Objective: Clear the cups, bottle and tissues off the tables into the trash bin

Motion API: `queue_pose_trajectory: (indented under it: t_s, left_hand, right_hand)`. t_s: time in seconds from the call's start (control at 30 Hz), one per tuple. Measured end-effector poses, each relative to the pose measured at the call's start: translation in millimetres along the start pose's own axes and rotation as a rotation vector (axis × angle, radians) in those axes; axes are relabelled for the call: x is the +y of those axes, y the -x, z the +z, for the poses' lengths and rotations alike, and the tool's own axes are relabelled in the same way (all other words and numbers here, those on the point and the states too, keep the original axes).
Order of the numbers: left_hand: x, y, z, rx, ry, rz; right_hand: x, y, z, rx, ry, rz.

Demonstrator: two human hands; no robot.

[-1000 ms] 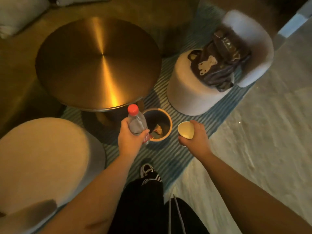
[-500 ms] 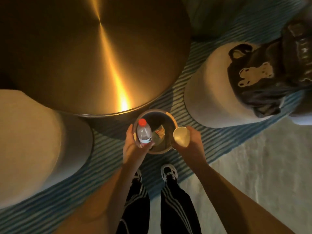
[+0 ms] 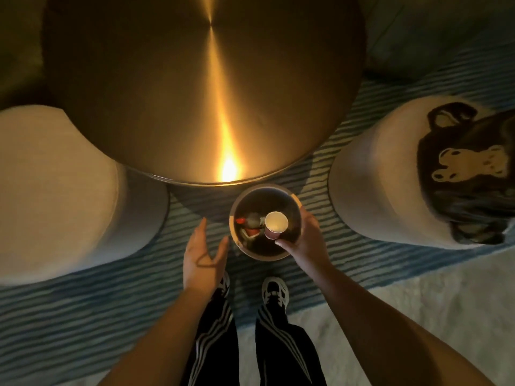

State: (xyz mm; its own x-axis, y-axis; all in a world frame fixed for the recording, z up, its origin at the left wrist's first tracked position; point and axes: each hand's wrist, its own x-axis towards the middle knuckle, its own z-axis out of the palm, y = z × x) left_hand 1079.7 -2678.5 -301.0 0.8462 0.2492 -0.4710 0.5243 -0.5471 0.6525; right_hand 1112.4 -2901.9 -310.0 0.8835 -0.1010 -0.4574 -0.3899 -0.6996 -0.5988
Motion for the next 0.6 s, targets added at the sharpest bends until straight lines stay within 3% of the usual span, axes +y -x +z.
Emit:
queue_pose_trajectory:
  t_s: [0.27,0.6]
  left_hand:
    - [46,62,-61,0.219,-0.181,0.056]
    - [55,157,-133,0.485,-0.183,-0.093]
  right_hand:
    - [-46,43,-58,-0.096,0.085,-0.094]
    - [-151,89,-78,-0.192,0.201,-0.461]
